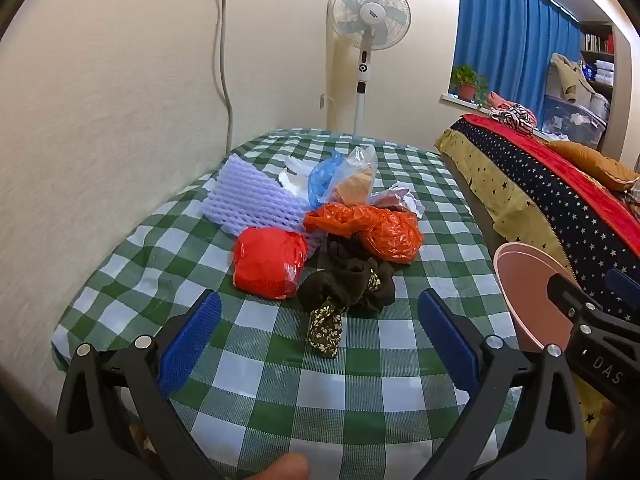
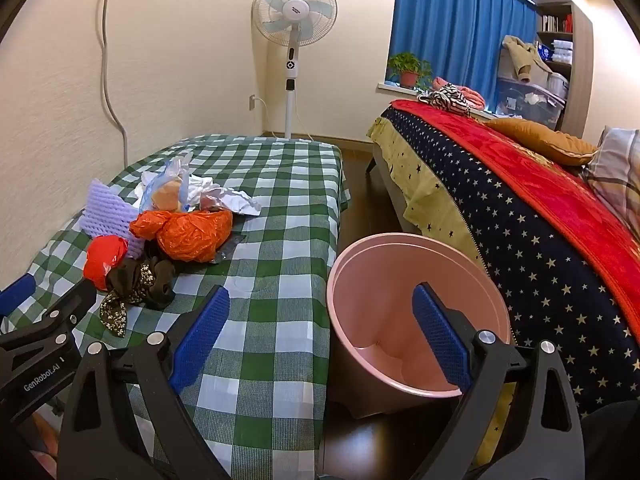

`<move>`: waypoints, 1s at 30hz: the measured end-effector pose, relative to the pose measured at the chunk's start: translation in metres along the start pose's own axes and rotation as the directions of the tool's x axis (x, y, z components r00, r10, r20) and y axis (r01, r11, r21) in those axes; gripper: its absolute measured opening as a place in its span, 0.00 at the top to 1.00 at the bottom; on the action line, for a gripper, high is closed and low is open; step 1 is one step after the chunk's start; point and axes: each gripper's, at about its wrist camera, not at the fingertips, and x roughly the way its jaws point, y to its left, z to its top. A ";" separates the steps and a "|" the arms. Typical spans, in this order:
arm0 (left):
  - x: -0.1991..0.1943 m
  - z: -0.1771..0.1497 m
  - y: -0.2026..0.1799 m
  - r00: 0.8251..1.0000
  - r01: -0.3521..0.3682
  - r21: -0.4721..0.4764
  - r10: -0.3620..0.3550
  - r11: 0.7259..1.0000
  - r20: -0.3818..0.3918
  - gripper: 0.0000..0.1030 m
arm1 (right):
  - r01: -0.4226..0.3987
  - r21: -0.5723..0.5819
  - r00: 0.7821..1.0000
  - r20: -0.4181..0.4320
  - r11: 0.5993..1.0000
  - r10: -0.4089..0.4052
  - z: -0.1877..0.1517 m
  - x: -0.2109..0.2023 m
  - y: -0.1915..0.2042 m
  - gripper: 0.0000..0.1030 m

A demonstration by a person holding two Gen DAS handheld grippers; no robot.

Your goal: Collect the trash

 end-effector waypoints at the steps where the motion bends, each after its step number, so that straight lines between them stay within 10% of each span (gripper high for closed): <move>1: -0.001 0.000 0.001 1.000 0.002 -0.004 -0.002 1.000 -0.001 0.08 | 0.000 -0.001 1.000 0.001 1.000 0.000 0.000 0.000 0.000 0.12; 30: 0.001 -0.002 0.005 1.000 0.001 -0.027 -0.001 1.000 -0.005 0.08 | -0.001 0.003 1.000 0.003 1.000 0.001 0.001 -0.001 0.000 0.12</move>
